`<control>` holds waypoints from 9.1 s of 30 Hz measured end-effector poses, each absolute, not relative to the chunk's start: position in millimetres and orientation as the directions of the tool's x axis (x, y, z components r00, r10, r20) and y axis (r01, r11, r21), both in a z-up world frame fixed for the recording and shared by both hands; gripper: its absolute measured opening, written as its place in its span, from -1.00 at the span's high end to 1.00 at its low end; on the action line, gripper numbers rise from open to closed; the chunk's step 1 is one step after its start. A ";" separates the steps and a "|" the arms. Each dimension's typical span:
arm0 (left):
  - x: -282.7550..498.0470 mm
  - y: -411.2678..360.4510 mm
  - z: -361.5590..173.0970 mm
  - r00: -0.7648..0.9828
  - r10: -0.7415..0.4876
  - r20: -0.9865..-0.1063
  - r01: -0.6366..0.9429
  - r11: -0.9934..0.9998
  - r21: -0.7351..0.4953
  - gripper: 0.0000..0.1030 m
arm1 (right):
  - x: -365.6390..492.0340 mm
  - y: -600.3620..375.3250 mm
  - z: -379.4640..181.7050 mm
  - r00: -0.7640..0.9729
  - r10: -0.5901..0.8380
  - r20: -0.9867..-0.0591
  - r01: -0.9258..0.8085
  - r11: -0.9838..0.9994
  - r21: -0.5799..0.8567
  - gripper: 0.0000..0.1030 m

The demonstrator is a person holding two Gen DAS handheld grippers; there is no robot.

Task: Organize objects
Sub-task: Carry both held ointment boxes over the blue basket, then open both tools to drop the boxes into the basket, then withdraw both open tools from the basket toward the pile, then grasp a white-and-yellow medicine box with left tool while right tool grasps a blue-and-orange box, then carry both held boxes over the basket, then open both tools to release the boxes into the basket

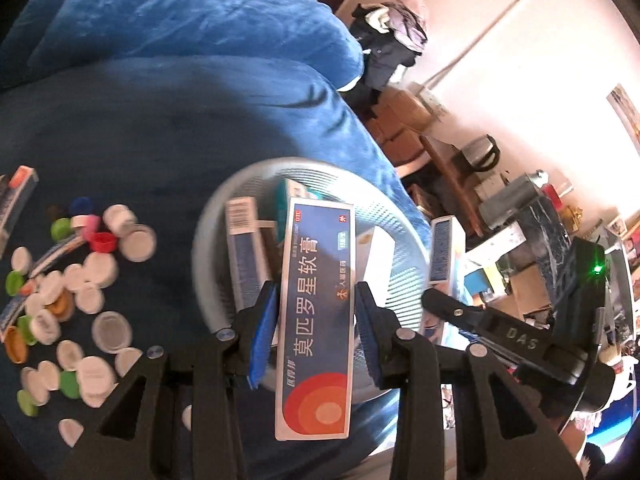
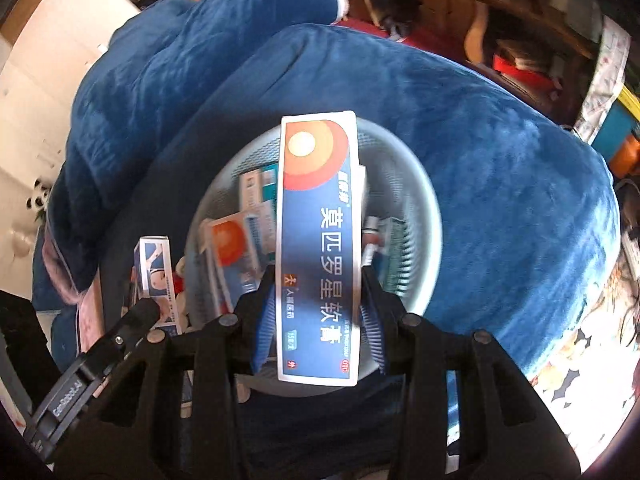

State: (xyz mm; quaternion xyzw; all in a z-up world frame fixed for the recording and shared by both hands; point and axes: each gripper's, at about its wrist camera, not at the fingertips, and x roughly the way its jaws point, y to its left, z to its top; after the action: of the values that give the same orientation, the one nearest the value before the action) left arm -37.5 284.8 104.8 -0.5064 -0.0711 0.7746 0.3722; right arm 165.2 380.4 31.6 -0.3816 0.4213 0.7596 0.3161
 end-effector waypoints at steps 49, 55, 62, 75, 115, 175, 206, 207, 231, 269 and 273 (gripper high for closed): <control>-43.6 285.7 94.7 -0.319 0.519 -0.793 -0.484 -0.809 -0.335 -0.99 | 184.7 377.4 39.2 -0.391 0.328 -0.860 -0.876 -0.421 0.237 -1.00; -46.0 279.0 91.6 -0.335 0.495 -0.801 -0.483 -0.821 -0.305 -0.99 | 178.9 373.5 38.3 -0.379 0.334 -0.863 -0.870 -0.446 0.209 -1.00; -50.6 268.4 87.4 -0.334 0.491 -0.805 -0.464 -0.829 -0.313 -0.99 | 173.0 370.3 38.0 -0.371 0.334 -0.866 -0.866 -0.461 0.193 -1.00; -56.1 252.8 85.0 -0.335 0.487 -0.807 -0.446 -0.836 -0.319 -0.99 | 158.9 358.8 40.2 -0.361 0.344 -0.867 -0.858 -0.486 0.165 -1.00; -223.5 -17.6 28.2 -0.386 0.356 -0.851 -0.179 -0.934 -0.310 -0.99 | -77.7 230.6 10.0 -0.439 0.039 -0.898 -0.481 -0.854 0.198 -1.00; -265.5 -96.2 -13.7 -0.388 0.136 -0.911 -0.204 -0.977 -0.060 -0.33 | -265.1 150.9 -91.0 -0.229 -0.115 -0.967 -0.503 -0.836 0.218 0.23; -229.9 13.9 62.2 -0.370 0.384 -0.846 -0.380 -0.894 -0.239 -0.32 | -123.8 204.6 16.1 -0.370 -0.067 -0.927 -0.496 -0.829 0.258 0.26; -225.4 28.1 69.4 -0.366 0.399 -0.841 -0.405 -0.882 -0.242 -0.32 | -105.3 218.0 23.0 -0.386 -0.064 -0.920 -0.537 -0.796 0.280 0.26; -100.7 270.5 81.7 -0.145 0.616 -0.774 -0.547 -0.702 -0.456 -0.32 | 110.3 383.5 47.8 -0.332 0.282 -0.900 -0.889 -0.413 0.199 0.25; -104.4 295.9 60.8 -0.194 0.564 -0.803 -0.547 -0.741 -0.389 -0.99 | 112.2 396.0 60.4 -0.431 0.322 -0.843 -0.868 -0.404 0.290 -0.35; -109.7 281.6 70.7 -0.241 0.545 -0.803 -0.534 -0.765 -0.360 -0.99 | 107.0 391.9 55.3 -0.415 0.300 -0.859 -0.868 -0.412 0.276 -0.54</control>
State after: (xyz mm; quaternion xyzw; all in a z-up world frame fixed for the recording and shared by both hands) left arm -109.7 281.6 70.7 -0.5123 -0.0057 0.7876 0.3425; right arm 107.0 391.9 55.3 -0.3759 0.3783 0.7514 0.3886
